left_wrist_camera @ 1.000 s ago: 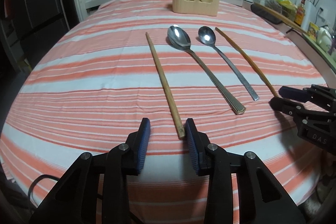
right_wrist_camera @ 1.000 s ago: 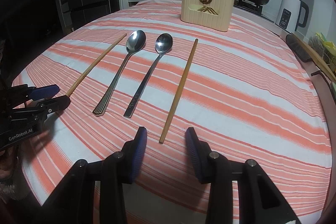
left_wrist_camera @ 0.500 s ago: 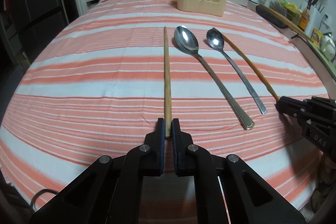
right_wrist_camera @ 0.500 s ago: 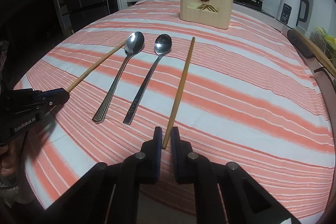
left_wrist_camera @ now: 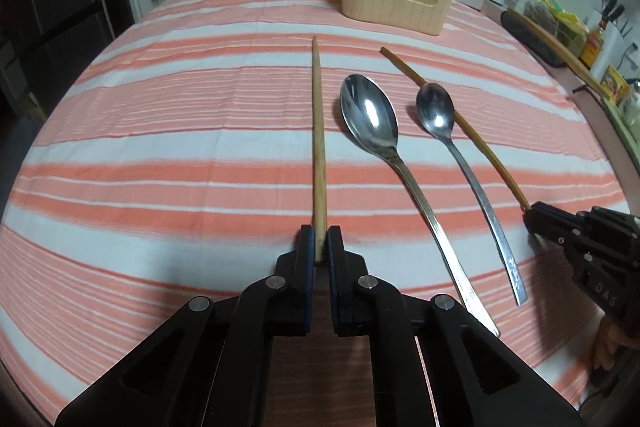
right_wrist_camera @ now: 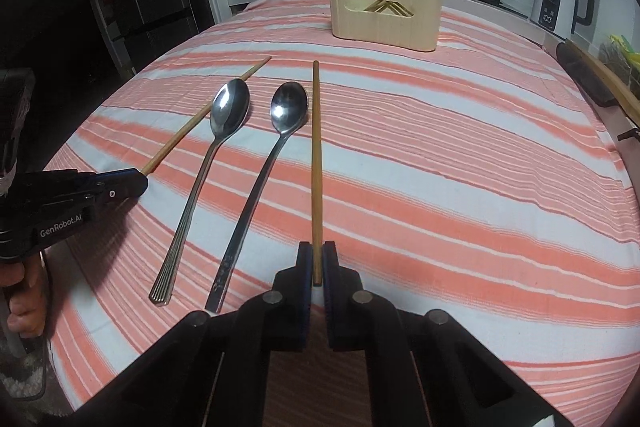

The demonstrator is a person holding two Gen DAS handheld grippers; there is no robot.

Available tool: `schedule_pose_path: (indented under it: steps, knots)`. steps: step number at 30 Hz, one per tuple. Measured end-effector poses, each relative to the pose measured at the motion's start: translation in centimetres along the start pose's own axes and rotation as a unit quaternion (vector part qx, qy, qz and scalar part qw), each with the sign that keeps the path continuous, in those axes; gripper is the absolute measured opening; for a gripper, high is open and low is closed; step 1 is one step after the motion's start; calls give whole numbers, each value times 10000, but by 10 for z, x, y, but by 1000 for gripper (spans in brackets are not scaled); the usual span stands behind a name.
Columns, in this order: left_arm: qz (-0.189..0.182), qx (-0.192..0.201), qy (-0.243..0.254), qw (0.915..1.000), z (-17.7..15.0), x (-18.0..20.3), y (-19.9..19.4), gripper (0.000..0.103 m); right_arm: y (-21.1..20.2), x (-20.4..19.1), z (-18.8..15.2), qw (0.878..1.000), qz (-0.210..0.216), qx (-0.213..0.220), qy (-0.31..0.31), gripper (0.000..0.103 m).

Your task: Organize utensils

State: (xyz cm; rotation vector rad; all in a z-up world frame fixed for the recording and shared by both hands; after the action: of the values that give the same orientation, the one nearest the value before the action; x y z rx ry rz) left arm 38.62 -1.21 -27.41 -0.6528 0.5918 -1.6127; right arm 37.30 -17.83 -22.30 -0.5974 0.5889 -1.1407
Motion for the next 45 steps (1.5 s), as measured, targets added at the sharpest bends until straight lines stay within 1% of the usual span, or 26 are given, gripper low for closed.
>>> schedule_pose_path:
  steps: [6, 10, 15, 20, 25, 28, 30, 32, 36, 38, 39, 40, 41, 43, 45]
  knots:
    - [-48, 162, -73, 9998, 19, -5, 19, 5, 16, 13, 16, 9999, -30, 3, 164, 5]
    - [19, 356, 55, 9993, 27, -4, 28, 5, 24, 20, 23, 9998, -54, 22, 199, 5]
    - [-146, 354, -161, 9991, 30, -9, 29, 5, 28, 20, 27, 9998, -72, 89, 158, 5]
    - [68, 368, 70, 9993, 29, -2, 28, 6, 29, 20, 28, 9998, -44, 135, 133, 5]
    - [95, 363, 138, 9992, 28, -3, 27, 6, 26, 21, 28, 9996, 77, 168, 204, 6]
    - [-34, 336, 133, 9993, 26, -6, 24, 9, 26, 19, 28, 9998, 74, 143, 107, 6]
    - [-184, 328, 81, 9993, 23, -10, 20, 11, 26, 17, 28, 9999, 74, 137, 32, 8]
    - [-268, 331, 83, 9991, 17, -17, 14, 13, 25, 14, 27, 9998, 97, 146, -32, 15]
    - [-357, 328, 79, 9988, 6, -32, 0, 16, 23, 12, 26, 9998, 39, 151, -152, 19]
    - [-382, 298, 93, 9988, 6, -31, -1, 25, 22, 12, 26, 9997, 3, 152, -181, 20]
    - [-343, 332, 181, 9987, 8, -27, 1, 30, 22, 11, 26, 9997, 11, 150, -198, 20]
    - [-291, 343, 293, 9986, 9, -21, 3, 41, 22, 11, 25, 9997, 30, 142, -215, 22]
    - [-227, 342, 424, 9983, 10, -14, 6, 49, 23, 10, 25, 9996, 33, 138, -239, 26]
    - [-136, 307, 571, 9978, 13, -6, 11, 49, 23, 9, 25, 9995, 11, 133, -292, 27]
    - [-127, 292, 494, 9983, 18, -6, 17, 49, 23, 9, 25, 9994, -9, 132, -310, 27]
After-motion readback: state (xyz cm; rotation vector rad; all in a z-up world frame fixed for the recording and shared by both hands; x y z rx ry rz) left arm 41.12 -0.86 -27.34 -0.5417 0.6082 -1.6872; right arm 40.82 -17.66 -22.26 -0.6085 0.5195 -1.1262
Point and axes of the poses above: each gripper's, at about its wrist camera, not at the fingertips, and y roughly the way its jaws point, x to its right, z to its top, the point moved 8 cm from there along y, roughly the way its jaws point, and after that the axes turned 10 degrees about x, right-handed, at the moved point
